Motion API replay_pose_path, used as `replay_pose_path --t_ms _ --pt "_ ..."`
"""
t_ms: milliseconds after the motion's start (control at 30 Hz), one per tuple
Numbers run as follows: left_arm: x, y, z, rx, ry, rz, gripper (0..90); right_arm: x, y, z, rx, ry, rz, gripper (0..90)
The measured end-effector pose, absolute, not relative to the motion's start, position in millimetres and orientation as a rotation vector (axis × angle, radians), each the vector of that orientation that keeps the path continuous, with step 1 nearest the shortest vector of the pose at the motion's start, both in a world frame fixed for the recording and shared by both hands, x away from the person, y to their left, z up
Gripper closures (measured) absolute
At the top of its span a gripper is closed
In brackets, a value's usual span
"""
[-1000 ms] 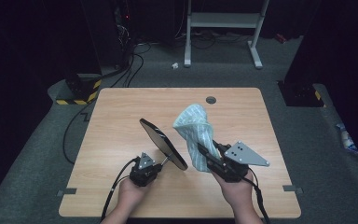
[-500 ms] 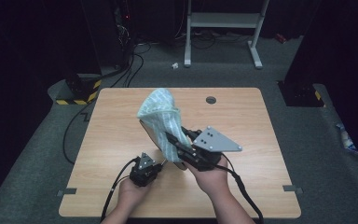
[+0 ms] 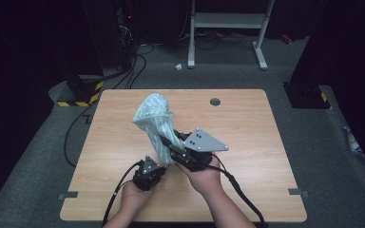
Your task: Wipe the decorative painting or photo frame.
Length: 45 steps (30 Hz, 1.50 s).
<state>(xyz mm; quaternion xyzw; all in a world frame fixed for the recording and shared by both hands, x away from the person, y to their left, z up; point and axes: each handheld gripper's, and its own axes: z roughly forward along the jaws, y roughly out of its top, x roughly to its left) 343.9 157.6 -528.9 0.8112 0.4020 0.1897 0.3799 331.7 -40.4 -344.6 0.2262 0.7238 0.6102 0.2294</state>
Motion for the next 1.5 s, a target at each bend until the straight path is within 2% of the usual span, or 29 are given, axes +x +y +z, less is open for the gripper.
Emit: replay_pose_path --t_ms 333,633,833,967,1233,1500 --pt "342.9 156.1 -529.0 2.076 1.024 0.500 88.5 312.8 -64.4 -371.1 0.635 1.936 1.682 68.9" --pt "343.9 157.3 -528.8 2.074 1.028 0.492 88.5 300.2 -89.7 -424.6 0.735 2.015 1.601 69.1" --pt "342.4 155.4 -528.9 2.083 1.022 0.515 88.5 294.9 -103.6 -436.6 0.777 2.035 1.566 69.1" --pt "343.2 156.4 -528.9 2.079 1.024 0.505 88.4 296.2 -100.3 -423.0 0.767 2.024 1.591 69.2" --pt "343.5 156.5 -528.7 2.082 1.019 0.503 88.5 316.0 -59.4 -359.6 0.625 1.958 1.633 68.7" --pt "343.3 156.0 -528.7 2.084 1.015 0.508 88.5 341.2 -19.6 -331.2 0.598 1.994 1.595 68.5"
